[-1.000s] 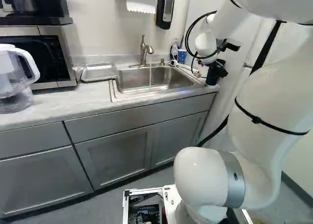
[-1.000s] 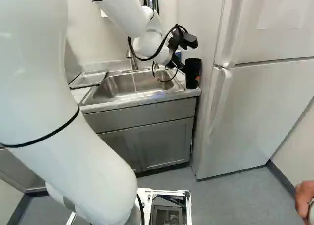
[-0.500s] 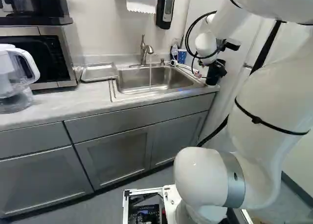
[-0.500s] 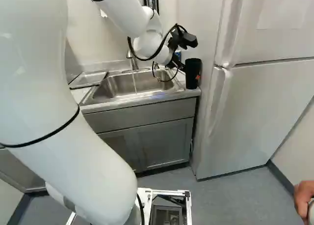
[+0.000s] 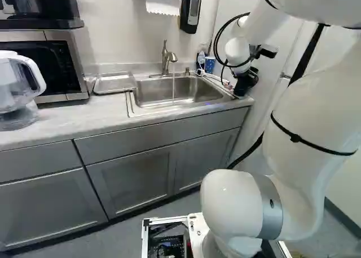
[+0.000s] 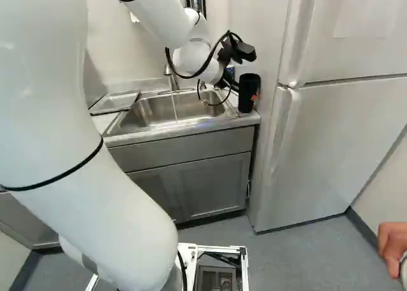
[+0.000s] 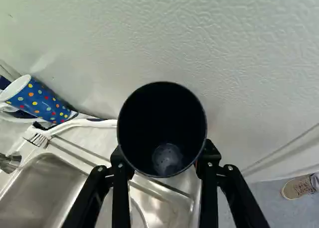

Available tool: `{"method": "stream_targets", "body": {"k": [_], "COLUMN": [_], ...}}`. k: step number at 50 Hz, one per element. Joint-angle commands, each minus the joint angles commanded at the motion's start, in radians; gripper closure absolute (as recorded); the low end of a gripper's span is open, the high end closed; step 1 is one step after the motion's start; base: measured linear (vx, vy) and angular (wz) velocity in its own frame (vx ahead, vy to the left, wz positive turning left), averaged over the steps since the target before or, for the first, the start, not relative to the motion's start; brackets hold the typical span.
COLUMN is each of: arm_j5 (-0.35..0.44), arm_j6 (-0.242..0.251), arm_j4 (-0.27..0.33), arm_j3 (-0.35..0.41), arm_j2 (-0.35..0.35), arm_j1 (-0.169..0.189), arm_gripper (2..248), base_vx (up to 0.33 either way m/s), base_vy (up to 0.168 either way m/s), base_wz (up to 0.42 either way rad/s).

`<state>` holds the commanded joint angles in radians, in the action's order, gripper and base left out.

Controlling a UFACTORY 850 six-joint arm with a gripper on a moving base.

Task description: Rinse the cup and place it in the tray

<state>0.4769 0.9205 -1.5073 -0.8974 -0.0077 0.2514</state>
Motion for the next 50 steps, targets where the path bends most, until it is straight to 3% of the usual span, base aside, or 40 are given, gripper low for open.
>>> {"method": "stream_targets", "body": {"k": [16, 50], "arm_j5": [0.000, 0.000], "arm_j6": [0.000, 0.000], "arm_j4": [0.000, 0.000], "arm_j3": [-0.002, -0.012], "arm_j2": [0.024, 0.096], "arm_j1": [-0.007, -0.119], "arm_gripper": [126, 126], "base_vx": [0.000, 0.000], "base_vy": [0.000, 0.000], "base_wz": [0.000, 0.000]}}
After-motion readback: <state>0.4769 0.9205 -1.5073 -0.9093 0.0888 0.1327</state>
